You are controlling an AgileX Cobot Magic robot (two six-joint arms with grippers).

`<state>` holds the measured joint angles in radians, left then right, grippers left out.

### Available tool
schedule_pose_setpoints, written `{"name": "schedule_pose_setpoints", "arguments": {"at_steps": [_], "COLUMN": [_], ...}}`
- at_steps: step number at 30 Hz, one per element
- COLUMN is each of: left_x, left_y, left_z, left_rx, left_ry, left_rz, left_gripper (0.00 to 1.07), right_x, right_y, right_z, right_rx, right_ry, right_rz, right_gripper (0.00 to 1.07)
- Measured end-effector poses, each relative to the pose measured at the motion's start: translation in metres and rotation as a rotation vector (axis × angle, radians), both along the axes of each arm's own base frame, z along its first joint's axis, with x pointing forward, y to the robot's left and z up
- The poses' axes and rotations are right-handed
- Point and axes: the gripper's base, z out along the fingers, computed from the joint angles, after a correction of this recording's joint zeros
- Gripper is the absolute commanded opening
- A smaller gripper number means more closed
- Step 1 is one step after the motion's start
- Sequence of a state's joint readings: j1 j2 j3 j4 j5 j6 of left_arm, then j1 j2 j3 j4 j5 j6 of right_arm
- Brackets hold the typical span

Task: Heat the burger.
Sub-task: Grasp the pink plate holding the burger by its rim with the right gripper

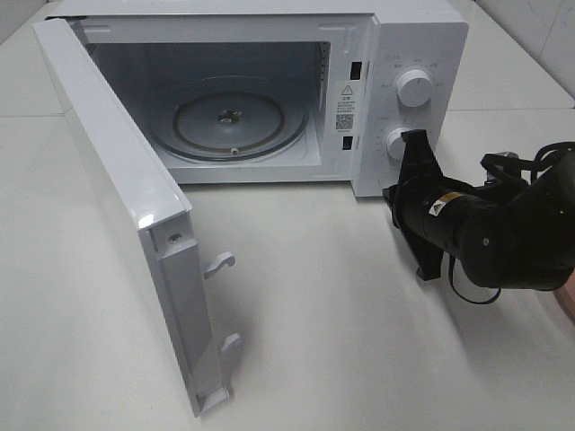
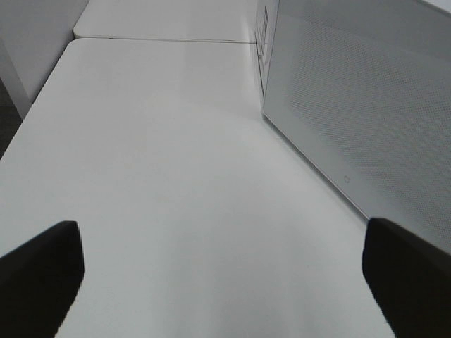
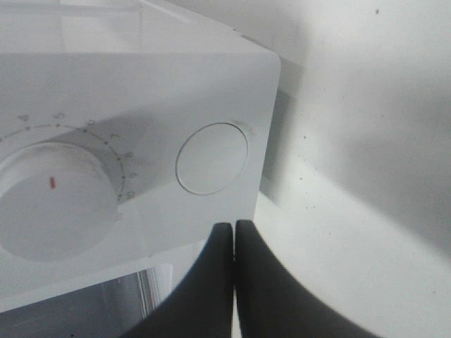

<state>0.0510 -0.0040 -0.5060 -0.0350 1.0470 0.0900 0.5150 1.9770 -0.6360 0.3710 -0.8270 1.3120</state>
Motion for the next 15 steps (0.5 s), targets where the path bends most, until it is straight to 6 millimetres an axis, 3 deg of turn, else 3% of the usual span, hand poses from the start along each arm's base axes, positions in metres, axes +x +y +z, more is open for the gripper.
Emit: {"name": "schedule_pose_setpoints", "arguments": {"at_steps": [8, 14, 15], "left_x": [0.000, 0.000, 0.000], "left_y": [0.000, 0.000, 0.000], "left_z": [0.000, 0.000, 0.000], "left_rx": [0.000, 0.000, 0.000], "left_ry": [0.000, 0.000, 0.000], "left_rz": [0.000, 0.000, 0.000], "left_gripper": [1.03, 1.03, 1.03], "right_x": [-0.016, -0.030, -0.037], "right_y": [-0.008, -0.008, -0.008], "right_z": [0.026, 0.053, 0.061], "right_rx": [-0.194, -0.417, -0.501], "right_ry": [-0.024, -0.015, -0.006], "right_rz": [0.128, 0.362, 0.467], "right_gripper": [0.00, 0.00, 0.00]}}
